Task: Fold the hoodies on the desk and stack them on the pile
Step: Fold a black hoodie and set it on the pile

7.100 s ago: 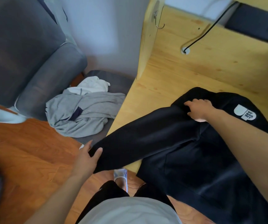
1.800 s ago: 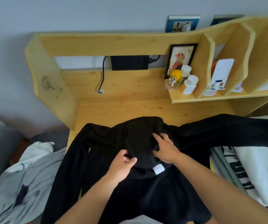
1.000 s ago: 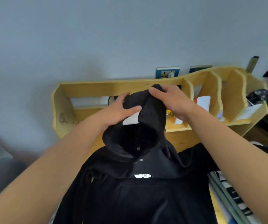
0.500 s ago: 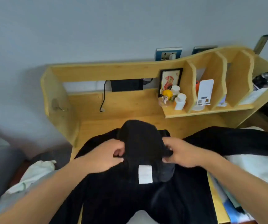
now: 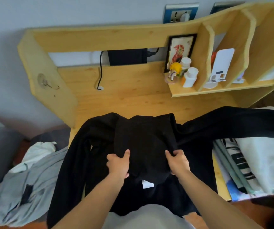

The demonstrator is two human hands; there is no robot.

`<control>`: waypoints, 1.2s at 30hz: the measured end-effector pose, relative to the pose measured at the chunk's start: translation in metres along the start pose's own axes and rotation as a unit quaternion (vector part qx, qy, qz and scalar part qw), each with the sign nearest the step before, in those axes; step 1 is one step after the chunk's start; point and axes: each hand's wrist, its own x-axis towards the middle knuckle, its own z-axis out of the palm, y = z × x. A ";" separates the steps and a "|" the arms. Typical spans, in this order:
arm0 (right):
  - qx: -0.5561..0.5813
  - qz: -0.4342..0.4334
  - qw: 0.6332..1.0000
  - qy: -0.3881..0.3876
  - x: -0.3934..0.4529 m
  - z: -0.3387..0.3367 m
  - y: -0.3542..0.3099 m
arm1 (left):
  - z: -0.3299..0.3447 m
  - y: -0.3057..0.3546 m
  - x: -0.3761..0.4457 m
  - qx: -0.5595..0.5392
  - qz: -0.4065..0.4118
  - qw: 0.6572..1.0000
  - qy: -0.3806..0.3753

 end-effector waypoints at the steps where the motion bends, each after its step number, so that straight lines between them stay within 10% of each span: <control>1: -0.011 0.022 1.000 -0.016 -0.001 0.006 -0.005 | 0.007 0.000 0.000 0.022 -0.040 0.999 0.005; 6: -0.150 -0.123 0.979 0.068 -0.025 0.028 -0.014 | 0.019 -0.006 0.006 -0.042 -0.127 0.991 0.021; 12: -0.064 0.068 0.995 0.018 0.000 0.025 -0.004 | -0.001 -0.013 0.004 -0.050 -0.087 0.995 -0.017; 24: -0.085 0.102 0.991 0.008 0.018 0.012 -0.001 | -0.028 -0.035 -0.011 -0.376 -0.074 0.915 -0.127; 32: -0.162 0.045 0.978 -0.126 0.007 0.039 -0.021 | -0.024 -0.028 -0.001 -0.119 -0.126 0.980 -0.099; 36: -0.070 0.009 0.996 -0.056 -0.003 0.033 0.001 | -0.022 -0.025 -0.006 -0.060 -0.144 0.978 -0.136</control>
